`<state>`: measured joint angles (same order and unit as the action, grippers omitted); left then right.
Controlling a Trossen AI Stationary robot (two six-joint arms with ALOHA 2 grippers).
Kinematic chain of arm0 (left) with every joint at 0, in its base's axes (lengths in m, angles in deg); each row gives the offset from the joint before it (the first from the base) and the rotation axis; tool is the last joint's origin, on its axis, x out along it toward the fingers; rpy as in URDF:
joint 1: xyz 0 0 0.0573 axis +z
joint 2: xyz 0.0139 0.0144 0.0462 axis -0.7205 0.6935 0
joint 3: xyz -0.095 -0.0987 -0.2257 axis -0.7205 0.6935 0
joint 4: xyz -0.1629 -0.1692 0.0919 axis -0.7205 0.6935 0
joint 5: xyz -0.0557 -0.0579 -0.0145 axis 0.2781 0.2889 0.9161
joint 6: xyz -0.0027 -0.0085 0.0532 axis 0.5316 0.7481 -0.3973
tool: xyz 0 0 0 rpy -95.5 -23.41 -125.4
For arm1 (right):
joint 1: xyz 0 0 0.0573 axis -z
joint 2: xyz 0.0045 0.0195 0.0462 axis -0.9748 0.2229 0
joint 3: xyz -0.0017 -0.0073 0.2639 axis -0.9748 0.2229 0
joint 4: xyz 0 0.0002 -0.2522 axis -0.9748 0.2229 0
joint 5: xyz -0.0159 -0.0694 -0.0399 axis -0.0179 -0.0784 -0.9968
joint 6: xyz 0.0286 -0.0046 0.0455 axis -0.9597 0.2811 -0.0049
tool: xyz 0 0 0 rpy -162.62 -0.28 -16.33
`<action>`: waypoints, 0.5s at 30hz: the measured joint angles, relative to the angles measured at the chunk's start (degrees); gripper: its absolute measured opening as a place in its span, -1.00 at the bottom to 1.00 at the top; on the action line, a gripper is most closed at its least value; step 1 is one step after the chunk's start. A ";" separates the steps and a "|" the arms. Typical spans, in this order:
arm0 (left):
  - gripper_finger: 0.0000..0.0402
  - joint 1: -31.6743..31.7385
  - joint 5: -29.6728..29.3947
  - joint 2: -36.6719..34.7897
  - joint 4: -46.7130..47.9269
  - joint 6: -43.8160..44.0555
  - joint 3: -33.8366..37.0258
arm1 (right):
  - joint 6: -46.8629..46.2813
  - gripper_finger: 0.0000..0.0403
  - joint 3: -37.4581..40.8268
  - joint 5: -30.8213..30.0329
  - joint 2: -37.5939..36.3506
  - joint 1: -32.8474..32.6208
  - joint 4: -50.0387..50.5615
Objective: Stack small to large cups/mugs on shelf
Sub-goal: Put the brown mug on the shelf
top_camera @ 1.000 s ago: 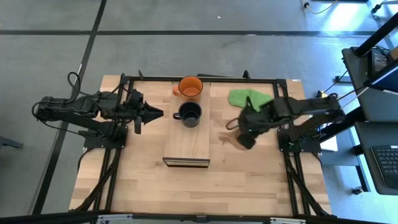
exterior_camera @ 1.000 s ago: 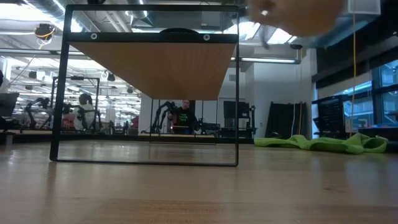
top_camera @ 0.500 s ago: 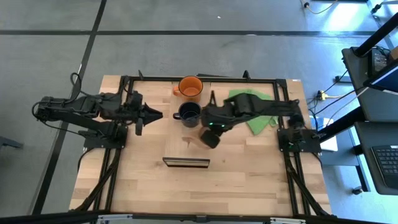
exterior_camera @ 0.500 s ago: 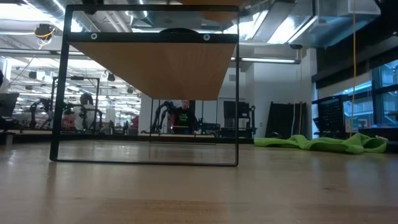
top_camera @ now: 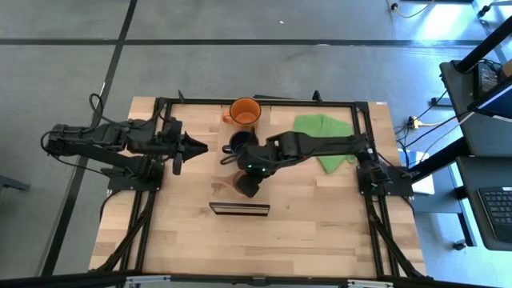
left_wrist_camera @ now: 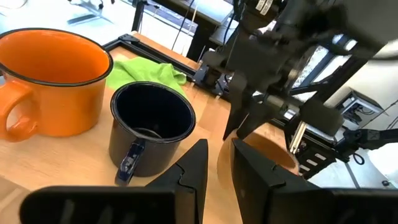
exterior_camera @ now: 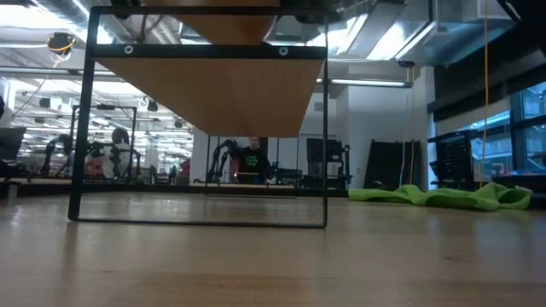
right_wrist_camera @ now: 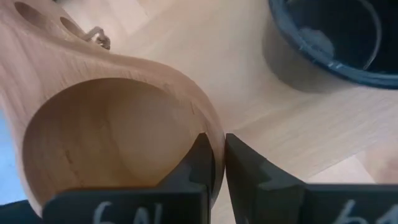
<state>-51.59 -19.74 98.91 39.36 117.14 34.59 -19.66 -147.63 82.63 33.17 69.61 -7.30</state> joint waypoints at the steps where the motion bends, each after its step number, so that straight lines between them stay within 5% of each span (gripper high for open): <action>1: -0.69 0.00 -0.01 -0.14 0.07 0.00 0.00 | -0.02 -0.86 0.00 0.27 0.45 0.00 0.16; 15: -0.69 0.02 0.01 -0.24 0.01 0.07 0.00 | 0.05 -0.77 0.04 -2.06 1.05 -0.24 3.42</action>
<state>-51.57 -19.73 98.67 39.37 117.20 34.59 -19.61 -147.59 80.56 34.21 69.37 -3.87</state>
